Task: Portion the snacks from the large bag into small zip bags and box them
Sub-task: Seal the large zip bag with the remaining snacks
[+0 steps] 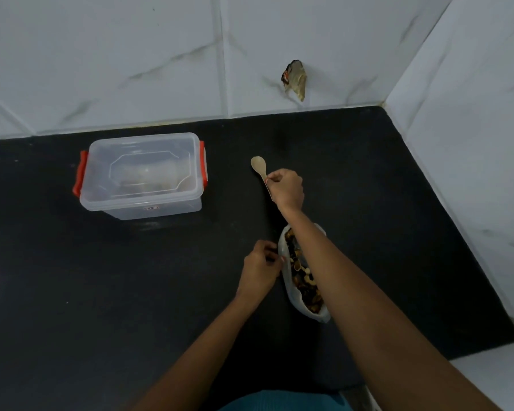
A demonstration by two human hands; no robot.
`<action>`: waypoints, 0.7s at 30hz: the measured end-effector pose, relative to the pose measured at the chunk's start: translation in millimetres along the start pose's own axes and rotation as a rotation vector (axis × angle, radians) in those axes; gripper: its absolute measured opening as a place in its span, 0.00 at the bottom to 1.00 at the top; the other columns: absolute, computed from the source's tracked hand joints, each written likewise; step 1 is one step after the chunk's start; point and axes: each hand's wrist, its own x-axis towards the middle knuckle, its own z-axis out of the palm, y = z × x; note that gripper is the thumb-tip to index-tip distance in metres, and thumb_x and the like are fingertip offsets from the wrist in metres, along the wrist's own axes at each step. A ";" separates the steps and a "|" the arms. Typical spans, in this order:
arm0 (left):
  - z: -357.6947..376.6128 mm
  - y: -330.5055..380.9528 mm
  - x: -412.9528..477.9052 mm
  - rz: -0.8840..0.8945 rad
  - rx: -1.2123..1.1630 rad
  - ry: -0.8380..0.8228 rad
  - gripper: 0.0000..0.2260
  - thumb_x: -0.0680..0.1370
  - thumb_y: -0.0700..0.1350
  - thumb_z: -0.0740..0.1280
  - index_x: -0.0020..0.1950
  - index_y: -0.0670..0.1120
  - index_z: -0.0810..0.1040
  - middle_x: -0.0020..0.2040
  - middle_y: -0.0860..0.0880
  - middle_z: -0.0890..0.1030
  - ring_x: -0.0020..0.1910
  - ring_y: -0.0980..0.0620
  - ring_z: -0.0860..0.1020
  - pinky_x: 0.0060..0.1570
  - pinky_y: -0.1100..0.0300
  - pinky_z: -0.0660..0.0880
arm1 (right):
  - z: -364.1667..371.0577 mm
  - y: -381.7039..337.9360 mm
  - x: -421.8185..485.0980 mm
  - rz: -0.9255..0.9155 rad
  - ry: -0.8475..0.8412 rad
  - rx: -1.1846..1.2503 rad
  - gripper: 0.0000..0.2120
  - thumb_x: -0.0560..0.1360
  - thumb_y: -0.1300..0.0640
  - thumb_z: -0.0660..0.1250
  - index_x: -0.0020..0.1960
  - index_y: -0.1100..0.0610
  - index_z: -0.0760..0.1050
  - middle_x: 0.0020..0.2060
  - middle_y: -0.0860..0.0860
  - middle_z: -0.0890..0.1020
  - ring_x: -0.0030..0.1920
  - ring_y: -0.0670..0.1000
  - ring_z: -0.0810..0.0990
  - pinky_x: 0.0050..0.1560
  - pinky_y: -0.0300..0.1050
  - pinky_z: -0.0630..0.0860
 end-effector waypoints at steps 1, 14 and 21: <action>0.0 -0.5 0.0 -0.002 -0.002 -0.002 0.11 0.77 0.41 0.65 0.59 0.43 0.72 0.50 0.47 0.78 0.49 0.50 0.78 0.50 0.55 0.78 | 1.9 -1.1 0.3 -0.008 -0.001 -0.005 0.07 0.75 0.58 0.66 0.51 0.55 0.79 0.48 0.49 0.82 0.47 0.48 0.80 0.45 0.42 0.74; -0.3 0.8 0.7 -0.009 0.017 -0.001 0.12 0.77 0.41 0.65 0.59 0.43 0.72 0.50 0.48 0.77 0.49 0.52 0.77 0.49 0.58 0.77 | 6.1 -1.3 5.3 -0.016 -0.030 -0.069 0.05 0.75 0.61 0.65 0.50 0.58 0.78 0.47 0.51 0.81 0.46 0.49 0.80 0.42 0.42 0.74; -0.6 1.9 1.4 -0.009 0.043 -0.003 0.11 0.77 0.42 0.65 0.59 0.43 0.72 0.51 0.46 0.78 0.50 0.51 0.77 0.51 0.56 0.76 | -10.6 5.7 2.8 0.051 -0.016 0.073 0.04 0.74 0.62 0.65 0.42 0.55 0.77 0.43 0.52 0.82 0.44 0.51 0.81 0.48 0.52 0.80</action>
